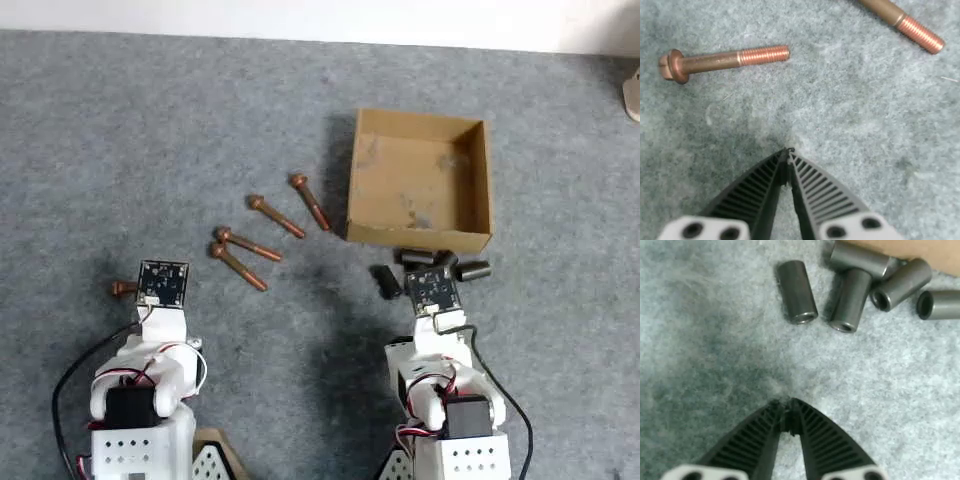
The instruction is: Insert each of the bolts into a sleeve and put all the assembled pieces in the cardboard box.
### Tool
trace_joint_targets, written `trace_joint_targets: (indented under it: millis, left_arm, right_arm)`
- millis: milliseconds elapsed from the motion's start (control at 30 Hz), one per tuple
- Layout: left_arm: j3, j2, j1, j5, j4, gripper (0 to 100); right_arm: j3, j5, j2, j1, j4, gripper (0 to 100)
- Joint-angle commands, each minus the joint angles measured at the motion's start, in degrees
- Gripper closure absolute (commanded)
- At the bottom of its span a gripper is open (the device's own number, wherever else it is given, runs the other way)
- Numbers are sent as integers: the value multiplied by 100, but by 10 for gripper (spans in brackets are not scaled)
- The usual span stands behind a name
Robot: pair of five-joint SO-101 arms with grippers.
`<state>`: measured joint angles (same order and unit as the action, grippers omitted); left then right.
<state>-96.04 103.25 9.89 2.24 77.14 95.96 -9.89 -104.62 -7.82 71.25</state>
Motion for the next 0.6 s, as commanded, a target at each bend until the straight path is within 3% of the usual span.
trace_joint_targets:
  millis: [0,400,567]
  left_arm:
    - [-119,66,40,35,35,994]
    - [-66,75,66,53,0,994]
    - [541,57,646,9,53,994]
  right_arm:
    - [804,26,-66,-22,22,995]
    - [813,53,-66,-22,22,995]
    - [804,26,-66,-13,22,995]
